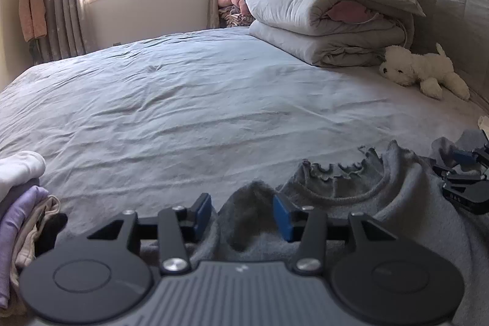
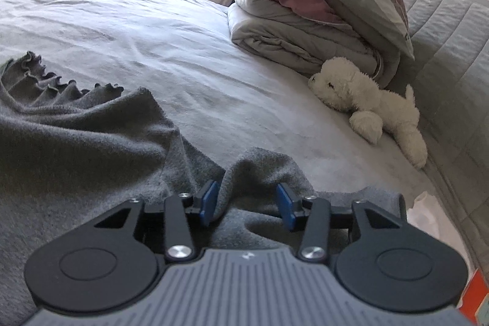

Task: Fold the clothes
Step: 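Open both grippers and release the grey top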

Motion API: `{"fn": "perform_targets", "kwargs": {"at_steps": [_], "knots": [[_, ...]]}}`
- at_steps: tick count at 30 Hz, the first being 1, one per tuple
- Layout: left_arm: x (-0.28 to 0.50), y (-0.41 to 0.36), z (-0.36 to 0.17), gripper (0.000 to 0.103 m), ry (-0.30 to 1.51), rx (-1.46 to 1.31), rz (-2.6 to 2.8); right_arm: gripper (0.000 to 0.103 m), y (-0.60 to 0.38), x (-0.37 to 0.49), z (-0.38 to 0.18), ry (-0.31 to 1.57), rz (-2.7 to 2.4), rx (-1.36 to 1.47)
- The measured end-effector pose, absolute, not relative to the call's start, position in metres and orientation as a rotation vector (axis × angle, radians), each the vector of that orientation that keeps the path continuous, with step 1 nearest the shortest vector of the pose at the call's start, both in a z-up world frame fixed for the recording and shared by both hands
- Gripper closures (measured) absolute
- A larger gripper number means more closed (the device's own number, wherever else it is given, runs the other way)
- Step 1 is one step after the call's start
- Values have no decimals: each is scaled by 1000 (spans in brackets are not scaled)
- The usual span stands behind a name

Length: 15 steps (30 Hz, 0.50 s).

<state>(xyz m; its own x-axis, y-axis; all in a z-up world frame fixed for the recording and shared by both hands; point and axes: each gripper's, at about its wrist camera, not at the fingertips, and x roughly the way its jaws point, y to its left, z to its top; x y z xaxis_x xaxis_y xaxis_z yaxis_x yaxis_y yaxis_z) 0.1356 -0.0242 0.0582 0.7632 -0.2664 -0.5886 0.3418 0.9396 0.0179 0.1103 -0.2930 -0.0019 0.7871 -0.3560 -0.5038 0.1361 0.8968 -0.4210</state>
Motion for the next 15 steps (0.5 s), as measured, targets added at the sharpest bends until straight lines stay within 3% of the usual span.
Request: {"fn": "perform_targets", "kwargs": {"at_steps": [4,7,15], "knots": [[140,-19,57,55,633,103,-313,55,-299,110,3,618,-262,-353],[138,-15,60,46,621,103,-297,55,-303,110,6,624,-255,-334],[121,2,75,37,586,94,-287,38,-315,97,15,615,-229,-265]]}}
